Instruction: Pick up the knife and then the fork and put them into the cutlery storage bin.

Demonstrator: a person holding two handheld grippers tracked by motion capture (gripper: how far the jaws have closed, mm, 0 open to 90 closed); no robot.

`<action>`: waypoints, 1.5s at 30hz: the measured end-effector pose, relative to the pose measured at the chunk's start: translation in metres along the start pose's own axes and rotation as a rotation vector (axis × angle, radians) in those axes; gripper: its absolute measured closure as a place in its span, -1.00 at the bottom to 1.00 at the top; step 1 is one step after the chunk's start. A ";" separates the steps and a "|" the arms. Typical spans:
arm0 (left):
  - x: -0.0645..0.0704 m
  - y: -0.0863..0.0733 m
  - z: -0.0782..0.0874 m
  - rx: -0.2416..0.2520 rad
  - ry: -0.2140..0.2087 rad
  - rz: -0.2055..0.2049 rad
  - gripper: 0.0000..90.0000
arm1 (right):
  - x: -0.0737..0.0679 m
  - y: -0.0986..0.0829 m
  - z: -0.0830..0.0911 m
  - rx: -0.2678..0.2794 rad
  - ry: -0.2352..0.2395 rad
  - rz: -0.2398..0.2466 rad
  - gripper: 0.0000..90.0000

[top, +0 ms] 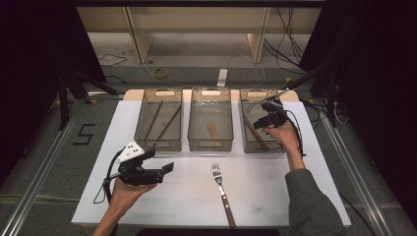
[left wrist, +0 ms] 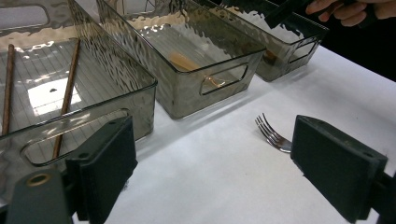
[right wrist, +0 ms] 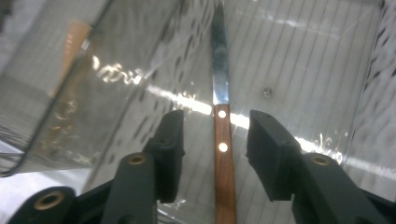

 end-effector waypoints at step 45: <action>0.000 0.000 0.001 -0.003 0.002 -0.005 -0.70 | -0.150 -0.135 0.049 0.015 0.265 0.437 -0.05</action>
Point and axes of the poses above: each handheld gripper's, and its own axes: z roughly backward along the jaws, y roughly out of its top, x roughly to its right, the point moved 10 cm from there along -z, roughly forward along the jaws, and after that the axes turned 4 degrees about -z, right-handed, at the moved point
